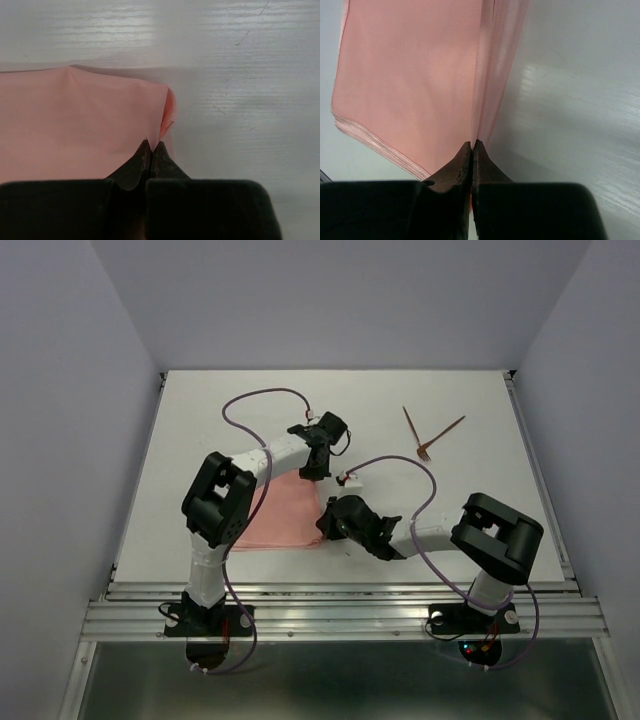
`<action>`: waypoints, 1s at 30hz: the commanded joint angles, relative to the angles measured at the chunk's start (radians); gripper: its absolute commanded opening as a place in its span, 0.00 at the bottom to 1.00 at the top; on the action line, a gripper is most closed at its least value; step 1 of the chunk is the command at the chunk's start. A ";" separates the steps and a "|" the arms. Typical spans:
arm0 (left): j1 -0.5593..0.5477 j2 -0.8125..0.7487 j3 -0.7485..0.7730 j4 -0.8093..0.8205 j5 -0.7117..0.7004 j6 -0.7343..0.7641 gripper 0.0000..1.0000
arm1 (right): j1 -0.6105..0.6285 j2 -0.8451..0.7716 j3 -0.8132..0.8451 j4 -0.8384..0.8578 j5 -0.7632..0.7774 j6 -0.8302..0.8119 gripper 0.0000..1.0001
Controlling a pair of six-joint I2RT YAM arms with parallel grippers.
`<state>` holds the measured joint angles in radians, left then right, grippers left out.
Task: Fold the napkin into a case and place the utensils inside
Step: Turn over the upper triangle folded napkin at the center of the board.
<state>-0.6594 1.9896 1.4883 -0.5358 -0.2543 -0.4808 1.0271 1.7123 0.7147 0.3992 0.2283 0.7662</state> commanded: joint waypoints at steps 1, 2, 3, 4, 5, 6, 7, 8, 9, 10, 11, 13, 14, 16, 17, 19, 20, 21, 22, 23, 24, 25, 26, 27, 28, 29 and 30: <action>0.035 -0.005 0.101 0.252 -0.139 0.008 0.00 | 0.051 -0.016 -0.064 -0.089 -0.142 -0.005 0.01; 0.034 -0.003 0.101 0.252 -0.131 0.008 0.00 | 0.051 -0.013 -0.066 -0.086 -0.142 -0.004 0.01; 0.034 -0.003 0.099 0.254 -0.125 0.007 0.01 | 0.051 -0.013 -0.066 -0.085 -0.142 -0.007 0.01; 0.032 -0.003 0.098 0.254 -0.117 0.005 0.06 | 0.051 -0.011 -0.067 -0.086 -0.142 -0.007 0.01; 0.032 -0.005 0.098 0.254 -0.114 0.004 0.08 | 0.051 -0.010 -0.067 -0.086 -0.142 -0.007 0.01; 0.032 -0.006 0.096 0.255 -0.111 0.005 0.12 | 0.051 -0.010 -0.066 -0.086 -0.142 -0.008 0.01; 0.030 -0.008 0.096 0.258 -0.108 0.007 0.21 | 0.051 -0.010 -0.067 -0.086 -0.141 -0.010 0.01; 0.030 -0.009 0.095 0.258 -0.106 0.010 0.26 | 0.051 -0.008 -0.066 -0.086 -0.141 -0.011 0.01; 0.030 -0.012 0.093 0.260 -0.105 0.010 0.30 | 0.051 -0.008 -0.067 -0.085 -0.141 -0.011 0.01; 0.030 -0.015 0.093 0.261 -0.103 0.011 0.38 | 0.051 -0.006 -0.066 -0.085 -0.141 -0.013 0.01; 0.030 -0.017 0.092 0.264 -0.100 0.013 0.42 | 0.051 -0.006 -0.066 -0.086 -0.141 -0.011 0.01; 0.030 -0.025 0.092 0.266 -0.100 0.016 0.50 | 0.051 -0.006 -0.067 -0.085 -0.138 -0.010 0.01; 0.030 -0.028 0.089 0.269 -0.099 0.016 0.52 | 0.051 -0.006 -0.069 -0.085 -0.138 -0.010 0.01; 0.030 -0.034 0.089 0.270 -0.097 0.016 0.54 | 0.051 -0.008 -0.072 -0.086 -0.135 -0.007 0.01; 0.030 -0.037 0.090 0.270 -0.097 0.015 0.54 | 0.051 -0.010 -0.073 -0.086 -0.133 -0.007 0.01; 0.030 -0.049 0.089 0.270 -0.095 0.013 0.55 | 0.041 -0.013 -0.080 -0.085 -0.127 -0.002 0.01; 0.030 -0.054 0.090 0.269 -0.097 0.013 0.55 | 0.041 -0.017 -0.089 -0.083 -0.124 -0.001 0.01; 0.030 -0.066 0.089 0.269 -0.099 0.011 0.55 | 0.031 -0.022 -0.093 -0.085 -0.118 -0.001 0.01; 0.030 -0.071 0.090 0.269 -0.100 0.013 0.55 | 0.031 -0.025 -0.100 -0.085 -0.115 -0.002 0.01; 0.030 -0.077 0.092 0.264 -0.108 0.013 0.55 | 0.022 -0.029 -0.115 -0.085 -0.115 -0.002 0.01; 0.032 -0.089 0.092 0.263 -0.111 0.016 0.55 | 0.013 -0.037 -0.121 -0.085 -0.112 -0.004 0.01; 0.032 -0.094 0.093 0.258 -0.118 0.018 0.55 | 0.013 -0.045 -0.129 -0.085 -0.109 -0.005 0.01; 0.034 -0.100 0.096 0.254 -0.122 0.019 0.55 | 0.013 -0.049 -0.136 -0.083 -0.109 -0.007 0.01; 0.035 -0.106 0.098 0.250 -0.125 0.021 0.55 | 0.001 -0.059 -0.152 -0.085 -0.107 -0.008 0.01; 0.038 -0.109 0.099 0.243 -0.128 0.022 0.55 | -0.008 -0.065 -0.159 -0.082 -0.106 -0.011 0.01; 0.040 -0.113 0.099 0.241 -0.128 0.022 0.55 | -0.009 -0.071 -0.179 -0.082 -0.103 -0.013 0.01; 0.041 -0.117 0.098 0.238 -0.128 0.022 0.55 | -0.018 -0.078 -0.188 -0.082 -0.101 -0.013 0.01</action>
<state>-0.6216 1.9629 1.5520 -0.2958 -0.3386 -0.4713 1.0344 1.6440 0.5922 0.4164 0.1036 0.7761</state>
